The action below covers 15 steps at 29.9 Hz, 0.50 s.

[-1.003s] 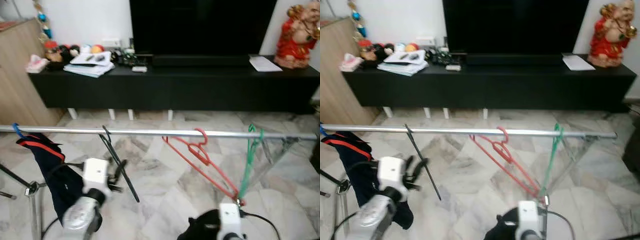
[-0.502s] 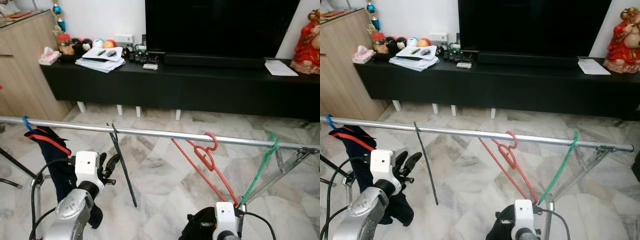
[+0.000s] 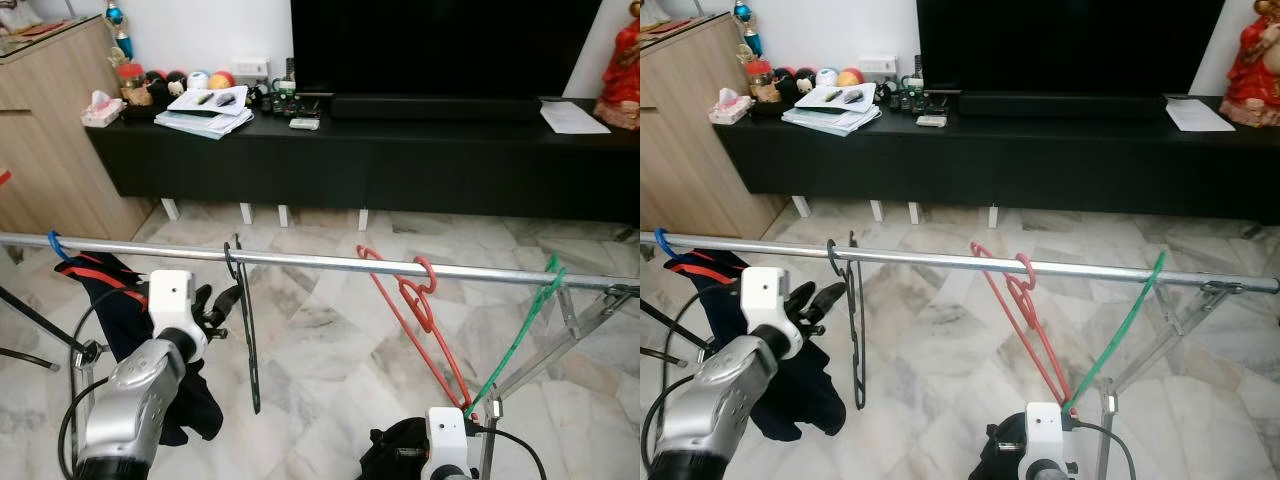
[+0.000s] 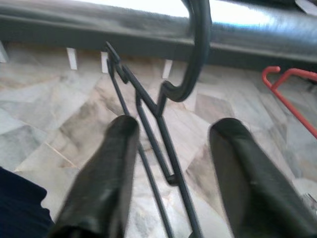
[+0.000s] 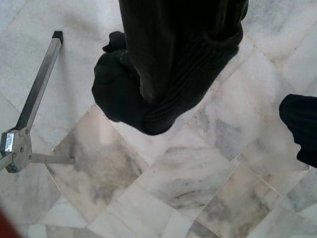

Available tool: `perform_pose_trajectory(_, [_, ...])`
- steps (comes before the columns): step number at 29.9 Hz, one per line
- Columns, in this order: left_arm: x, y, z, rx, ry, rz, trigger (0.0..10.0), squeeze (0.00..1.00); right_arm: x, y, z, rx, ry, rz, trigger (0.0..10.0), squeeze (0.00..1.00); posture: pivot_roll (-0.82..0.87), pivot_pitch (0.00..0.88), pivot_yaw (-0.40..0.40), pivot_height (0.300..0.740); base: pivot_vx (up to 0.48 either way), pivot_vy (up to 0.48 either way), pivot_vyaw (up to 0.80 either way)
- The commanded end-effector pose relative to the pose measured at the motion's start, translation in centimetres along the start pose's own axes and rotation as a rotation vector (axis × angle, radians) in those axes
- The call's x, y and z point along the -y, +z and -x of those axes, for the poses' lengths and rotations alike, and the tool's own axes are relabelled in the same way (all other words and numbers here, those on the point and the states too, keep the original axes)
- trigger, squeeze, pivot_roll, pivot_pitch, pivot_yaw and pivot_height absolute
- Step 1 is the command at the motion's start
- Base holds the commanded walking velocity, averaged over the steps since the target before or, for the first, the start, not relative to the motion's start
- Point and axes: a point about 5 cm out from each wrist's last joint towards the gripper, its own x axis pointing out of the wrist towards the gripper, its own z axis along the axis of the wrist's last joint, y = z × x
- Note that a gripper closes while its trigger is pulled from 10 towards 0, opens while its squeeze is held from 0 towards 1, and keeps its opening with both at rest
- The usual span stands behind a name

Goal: Hang hanger

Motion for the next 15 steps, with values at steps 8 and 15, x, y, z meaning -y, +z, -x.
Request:
perform_pose_trajectory(8, [-0.8,0.6,-2.2,-0.049,-0.002,-0.066,10.0,1.00,0.0,0.0,0.0,0.009,-0.008,-0.009,10.0,0.00,0.06,0.107,0.081,0.740,0.000,0.000,0.00])
perform_pose_trajectory(15, [-1.1,-0.2,-3.6,-0.093,0.042,-0.053,10.0,0.00,0.0,0.0,0.0,0.011,-0.009,-0.008,10.0,0.00,0.06,0.114,0.085,0.740,0.000,0.000,0.00])
